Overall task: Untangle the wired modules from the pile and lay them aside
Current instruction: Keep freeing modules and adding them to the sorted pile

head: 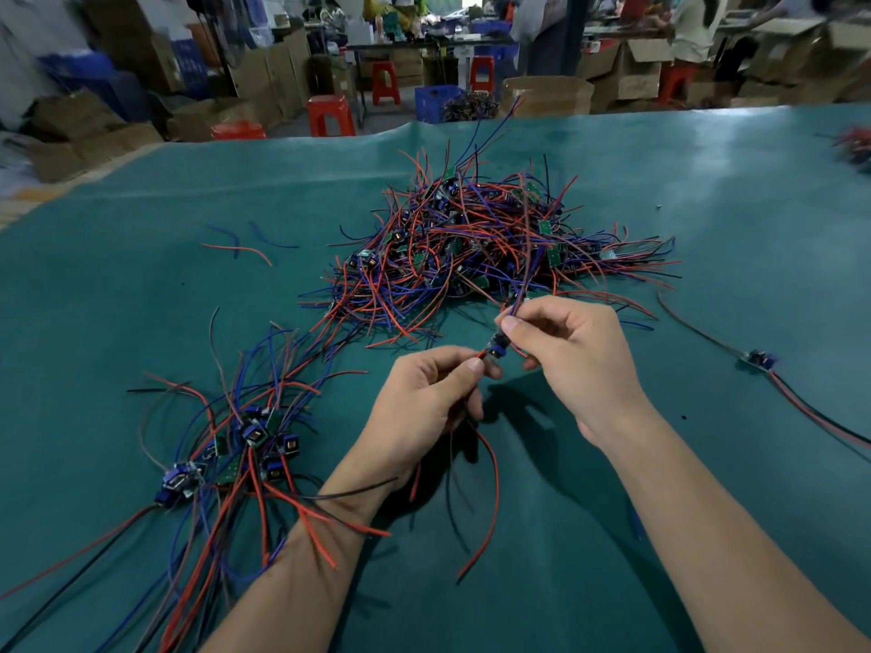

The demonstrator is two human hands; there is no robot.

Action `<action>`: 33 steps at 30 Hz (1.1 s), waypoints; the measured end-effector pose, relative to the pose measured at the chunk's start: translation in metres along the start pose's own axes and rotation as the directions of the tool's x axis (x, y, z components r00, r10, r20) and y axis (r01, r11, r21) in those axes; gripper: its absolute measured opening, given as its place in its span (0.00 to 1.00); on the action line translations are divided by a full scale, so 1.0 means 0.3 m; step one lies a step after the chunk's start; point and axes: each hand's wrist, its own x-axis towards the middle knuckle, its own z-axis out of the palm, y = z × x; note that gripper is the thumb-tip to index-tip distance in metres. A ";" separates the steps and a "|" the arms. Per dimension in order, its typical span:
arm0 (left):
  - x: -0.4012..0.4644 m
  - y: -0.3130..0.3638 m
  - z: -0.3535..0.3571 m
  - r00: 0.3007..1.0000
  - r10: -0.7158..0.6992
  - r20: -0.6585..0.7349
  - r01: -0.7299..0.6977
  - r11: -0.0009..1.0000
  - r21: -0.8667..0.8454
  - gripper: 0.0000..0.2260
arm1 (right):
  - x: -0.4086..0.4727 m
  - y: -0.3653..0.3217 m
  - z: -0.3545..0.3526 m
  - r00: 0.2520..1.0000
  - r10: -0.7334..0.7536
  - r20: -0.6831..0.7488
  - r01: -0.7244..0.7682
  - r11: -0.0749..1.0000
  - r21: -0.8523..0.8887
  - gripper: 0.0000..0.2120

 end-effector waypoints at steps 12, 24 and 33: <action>0.004 0.007 0.003 0.998 0.010 -0.060 -0.012 0.999 -0.039 0.11 | 0.062 -0.002 -0.131 0.851 0.381 -0.361 -0.184 0.860 0.476 0.06; -0.008 0.016 0.005 0.999 -0.036 0.012 0.035 0.999 0.040 0.12 | 0.007 0.021 0.003 0.992 0.080 0.100 -0.097 0.980 0.175 0.06; -0.015 0.023 0.007 0.992 -0.041 0.120 0.023 0.989 0.146 0.12 | 0.056 -0.079 -0.156 0.897 0.135 -0.422 0.091 0.876 0.474 0.06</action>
